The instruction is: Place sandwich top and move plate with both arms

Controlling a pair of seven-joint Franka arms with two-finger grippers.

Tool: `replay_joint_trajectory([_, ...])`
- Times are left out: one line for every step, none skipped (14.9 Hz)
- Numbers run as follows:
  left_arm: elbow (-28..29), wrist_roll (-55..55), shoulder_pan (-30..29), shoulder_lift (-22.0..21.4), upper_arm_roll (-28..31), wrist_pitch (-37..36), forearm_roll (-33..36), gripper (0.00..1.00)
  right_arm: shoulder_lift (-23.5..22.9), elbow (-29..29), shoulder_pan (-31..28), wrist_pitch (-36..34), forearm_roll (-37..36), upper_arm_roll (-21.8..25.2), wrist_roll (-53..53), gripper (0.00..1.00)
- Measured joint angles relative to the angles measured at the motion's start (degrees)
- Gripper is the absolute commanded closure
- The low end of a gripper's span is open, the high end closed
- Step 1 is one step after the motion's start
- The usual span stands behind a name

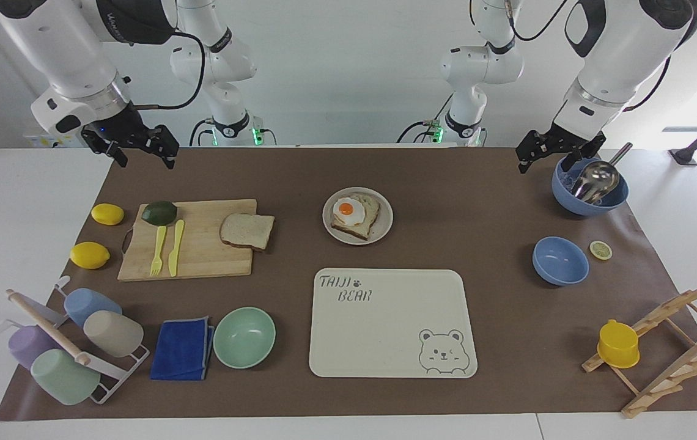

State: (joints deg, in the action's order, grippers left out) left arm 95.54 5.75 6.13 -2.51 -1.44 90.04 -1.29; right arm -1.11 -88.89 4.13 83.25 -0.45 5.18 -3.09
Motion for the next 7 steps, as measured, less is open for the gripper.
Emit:
replay_joint_trajectory([0.0, 0.0, 0.0, 0.0, 0.0, 0.0, 0.0, 0.0, 0.0, 0.0, 0.0, 0.0, 0.0, -0.03, 0.0, 0.0])
replay_joint_trajectory([0.0, 0.0, 0.0, 0.0, 0.0, 0.0, 0.0, 0.0, 0.0, 0.02, 0.0, 0.0, 0.0, -0.09, 0.0, 0.0])
replay_joint_trajectory([0.0, 0.0, 0.0, 0.0, 0.0, 0.0, 0.0, 0.0, 0.02, 0.06, 0.0, 0.0, 0.0, -0.16, 0.0, 0.0])
replay_joint_trajectory([0.0, 0.0, 0.0, 0.0, 0.0, 0.0, 0.0, 0.0, 0.04, 0.13, 0.02, 0.0, 0.04, -0.21, 0.0, 0.0])
replay_joint_trajectory([0.0, 0.0, 0.0, 0.0, 0.0, 0.0, 0.0, 0.0, 0.07, 0.18, 0.05, 0.0, 0.08, -0.25, 0.0, 0.0])
replay_joint_trajectory([0.0, 0.0, 0.0, 0.0, 0.0, 0.0, 0.0, 0.0, 0.09, 0.18, 0.19, 0.06, 0.21, -0.3, 0.0, 0.0])
replay_joint_trajectory([0.0, 0.0, 0.0, 0.0, 0.0, 0.0, 0.0, 0.0, 0.12, 0.07, 0.56, 0.52, 0.61, -0.39, 0.09, 0.0])
